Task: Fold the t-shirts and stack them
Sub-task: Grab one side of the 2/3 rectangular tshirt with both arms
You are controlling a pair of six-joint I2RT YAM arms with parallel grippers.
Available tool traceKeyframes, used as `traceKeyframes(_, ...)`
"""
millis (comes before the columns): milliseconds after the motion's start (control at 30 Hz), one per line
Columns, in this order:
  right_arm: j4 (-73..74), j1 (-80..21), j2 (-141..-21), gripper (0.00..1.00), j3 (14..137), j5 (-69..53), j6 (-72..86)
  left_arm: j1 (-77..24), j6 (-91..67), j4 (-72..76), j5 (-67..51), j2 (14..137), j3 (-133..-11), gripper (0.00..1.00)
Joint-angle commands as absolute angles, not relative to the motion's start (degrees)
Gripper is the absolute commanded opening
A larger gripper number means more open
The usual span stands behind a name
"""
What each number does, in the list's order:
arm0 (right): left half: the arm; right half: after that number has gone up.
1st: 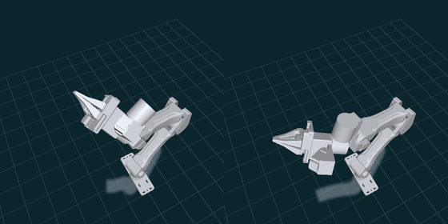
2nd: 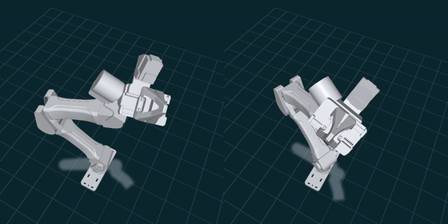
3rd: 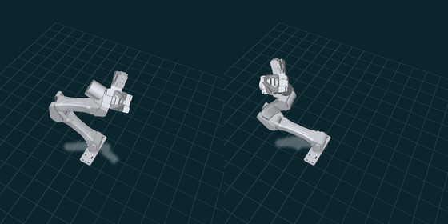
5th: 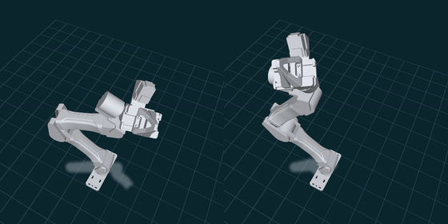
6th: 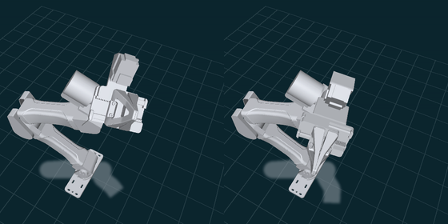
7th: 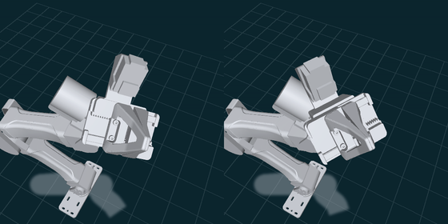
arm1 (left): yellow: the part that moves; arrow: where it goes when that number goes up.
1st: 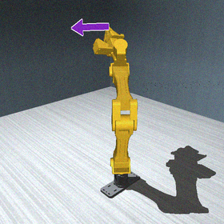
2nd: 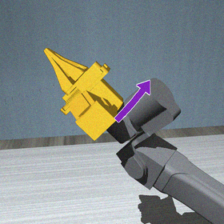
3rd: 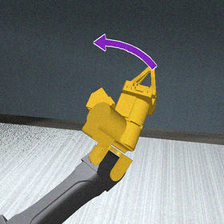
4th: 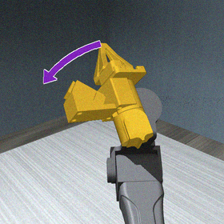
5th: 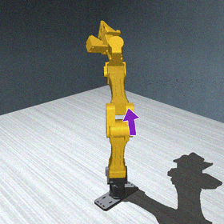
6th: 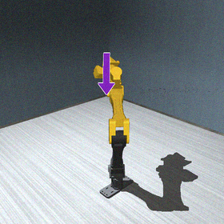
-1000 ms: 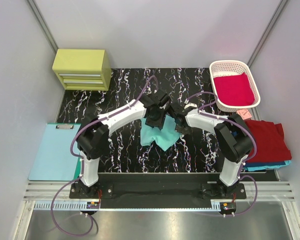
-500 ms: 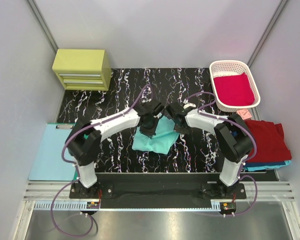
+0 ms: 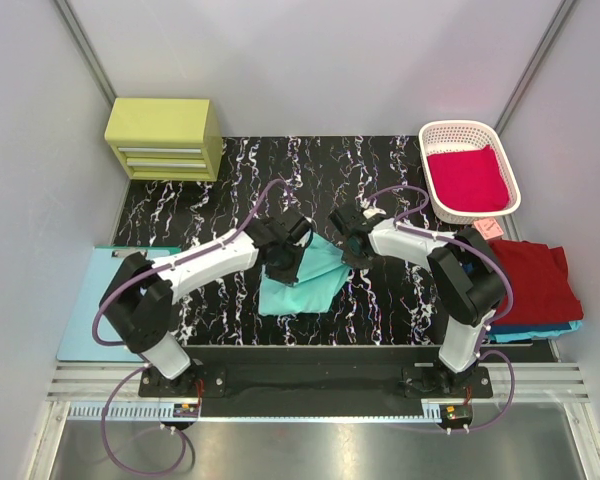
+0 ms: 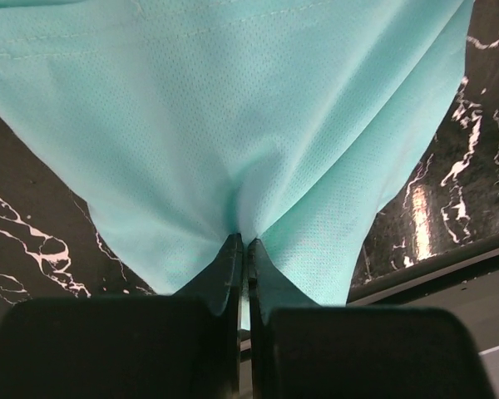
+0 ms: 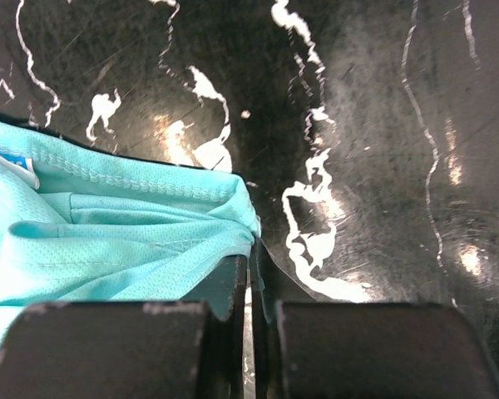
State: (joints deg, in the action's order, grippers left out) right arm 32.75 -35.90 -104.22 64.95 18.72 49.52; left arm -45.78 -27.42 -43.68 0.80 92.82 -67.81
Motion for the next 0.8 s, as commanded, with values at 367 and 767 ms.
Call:
traceKeyframes(367, 33.22, -34.63, -107.05, 0.23, 65.21, 19.78, 47.64, -45.70, -25.58, -54.14, 2.99, 90.00, -61.00, 0.05)
traceKeyframes(767, 28.48, -35.24, -97.21, 0.48, 63.46, 11.69, 38.23, -45.62, -26.02, -53.79, 9.14, 87.45, -64.69, 0.59)
